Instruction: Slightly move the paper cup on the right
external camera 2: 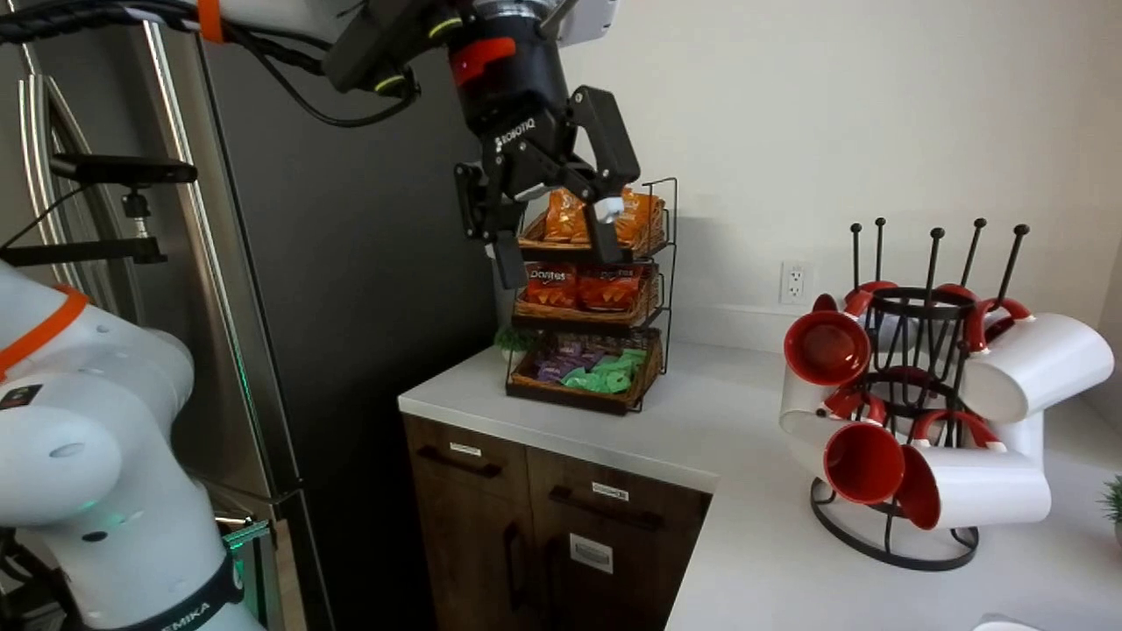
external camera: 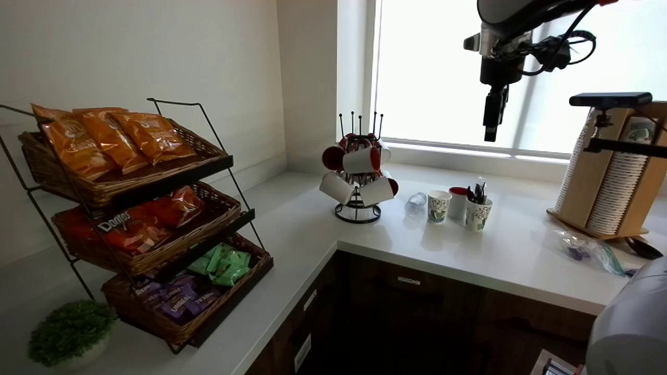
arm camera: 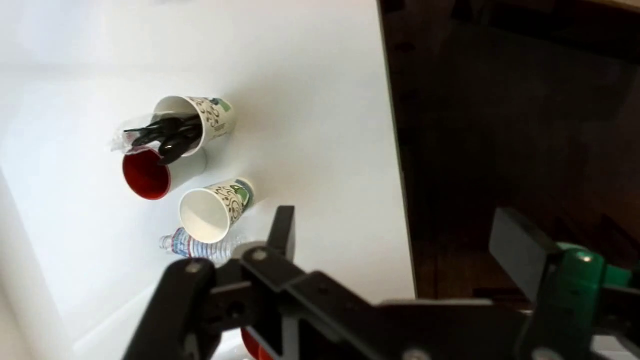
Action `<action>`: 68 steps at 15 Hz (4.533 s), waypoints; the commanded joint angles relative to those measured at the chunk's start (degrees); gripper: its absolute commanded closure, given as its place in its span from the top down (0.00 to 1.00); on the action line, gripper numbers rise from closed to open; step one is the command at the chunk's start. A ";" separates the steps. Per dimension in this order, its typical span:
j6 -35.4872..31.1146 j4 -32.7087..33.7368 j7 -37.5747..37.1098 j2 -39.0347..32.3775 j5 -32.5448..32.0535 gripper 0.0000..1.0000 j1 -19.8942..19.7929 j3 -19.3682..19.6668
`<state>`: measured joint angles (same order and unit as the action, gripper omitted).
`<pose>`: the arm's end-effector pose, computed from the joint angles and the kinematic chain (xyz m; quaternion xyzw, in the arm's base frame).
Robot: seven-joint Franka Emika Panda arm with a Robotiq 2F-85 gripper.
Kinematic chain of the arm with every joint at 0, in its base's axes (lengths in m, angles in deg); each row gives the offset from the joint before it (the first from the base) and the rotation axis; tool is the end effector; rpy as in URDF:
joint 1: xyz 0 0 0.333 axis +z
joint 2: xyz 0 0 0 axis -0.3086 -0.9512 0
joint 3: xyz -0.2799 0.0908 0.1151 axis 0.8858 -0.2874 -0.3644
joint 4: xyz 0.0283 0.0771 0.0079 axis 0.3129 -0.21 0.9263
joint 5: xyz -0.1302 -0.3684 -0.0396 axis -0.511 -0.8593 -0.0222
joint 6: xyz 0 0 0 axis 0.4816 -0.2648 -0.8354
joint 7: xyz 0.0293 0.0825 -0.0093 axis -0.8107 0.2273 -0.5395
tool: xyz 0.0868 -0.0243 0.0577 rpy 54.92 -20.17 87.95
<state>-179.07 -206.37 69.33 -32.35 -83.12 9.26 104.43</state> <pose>0.3028 -0.2516 0.6046 0.9785 0.1327 -0.0026 0.1580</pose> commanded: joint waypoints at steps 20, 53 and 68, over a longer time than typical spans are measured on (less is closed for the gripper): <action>-18.51 -6.08 7.66 -6.06 -0.22 1.00 -1.75 4.07; -50.29 -2.30 40.16 -42.39 45.56 1.00 -5.64 16.94; -53.92 17.39 40.48 -64.18 47.24 0.74 -28.08 -1.53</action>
<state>-231.26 -191.99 112.06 -93.42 -33.01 -15.02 106.24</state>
